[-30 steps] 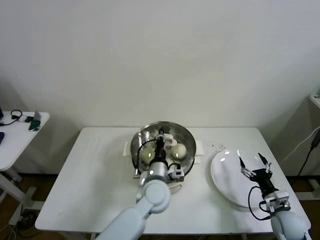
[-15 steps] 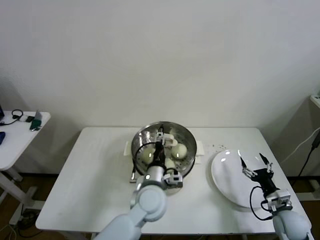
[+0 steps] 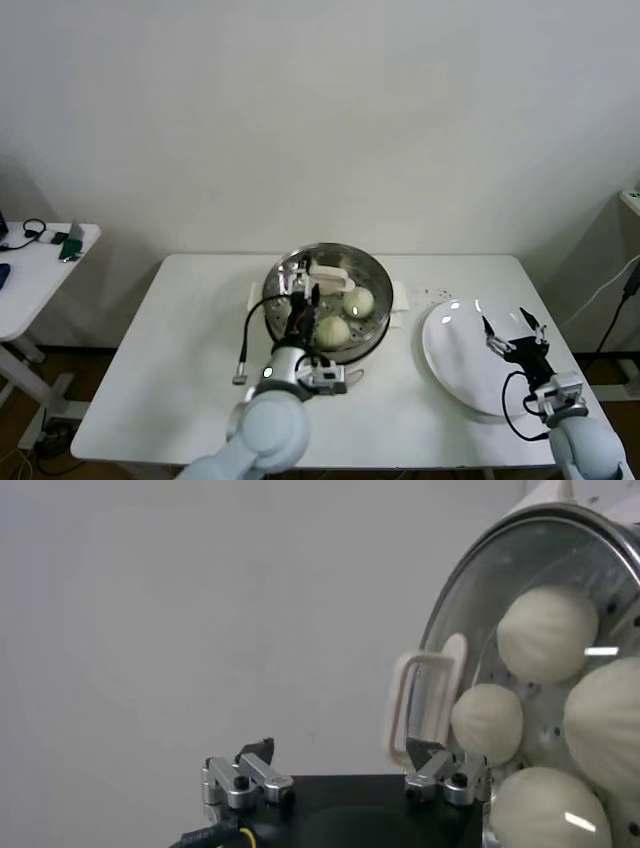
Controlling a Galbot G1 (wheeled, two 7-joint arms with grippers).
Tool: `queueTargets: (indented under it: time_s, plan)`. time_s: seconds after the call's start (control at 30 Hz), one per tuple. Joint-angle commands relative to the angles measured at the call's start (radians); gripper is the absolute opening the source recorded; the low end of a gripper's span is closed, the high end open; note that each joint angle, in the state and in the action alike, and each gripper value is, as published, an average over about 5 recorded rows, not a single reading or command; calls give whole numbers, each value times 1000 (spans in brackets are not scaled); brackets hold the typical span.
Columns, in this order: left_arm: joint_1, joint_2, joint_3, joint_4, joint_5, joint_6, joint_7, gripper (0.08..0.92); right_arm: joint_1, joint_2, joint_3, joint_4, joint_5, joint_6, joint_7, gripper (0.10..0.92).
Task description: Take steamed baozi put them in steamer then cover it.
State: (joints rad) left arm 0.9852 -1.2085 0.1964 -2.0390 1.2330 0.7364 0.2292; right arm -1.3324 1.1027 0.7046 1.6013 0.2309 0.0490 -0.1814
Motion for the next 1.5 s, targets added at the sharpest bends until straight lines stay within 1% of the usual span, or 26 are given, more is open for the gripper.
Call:
queueTargets:
  time_s: [0.03,0.13,0.23,0.37,0.47,0.53,0.67,0.8,0.93,1.1,1.23,1.5]
  plan:
    - [194,93,-270,-178,-419,-106,-191,823,-3,-4,3,12,18,-13,-3,823]
    - [237,105,-431,-173,-656,-203,-276,823,-6,-5,3,19,32,4,-6,823]
    - [297,101,-589,-145,-874,-354,-326,823,-13,-4,1,28,41,17,-10,823]
    - [395,61,-758,-106,-1103,-526,-338,823,-29,0,-2,42,55,34,-17,823]
    - [458,17,-849,-66,-1227,-607,-336,823,-44,6,-2,54,57,46,-21,823]
    - [488,-6,-882,-29,-1294,-653,-332,823,-55,12,-3,61,58,54,-23,823]
    - [529,-65,-909,33,-1367,-722,-324,823,-75,22,-9,71,61,70,-28,823]
    - [553,-125,-919,71,-1406,-739,-307,823,-94,28,-15,80,65,79,-33,823]
    - [568,-156,-920,106,-1399,-753,-282,823,-106,34,-16,79,82,95,-38,823]
    - [566,-161,-922,119,-1376,-765,-253,823,-121,34,-16,79,100,109,-50,823]
    - [568,-156,-914,108,-1363,-772,-242,823,-125,38,-15,84,107,116,-53,823]
    - [589,-170,-898,99,-1337,-790,-222,823,-118,40,-13,87,112,117,-53,823]
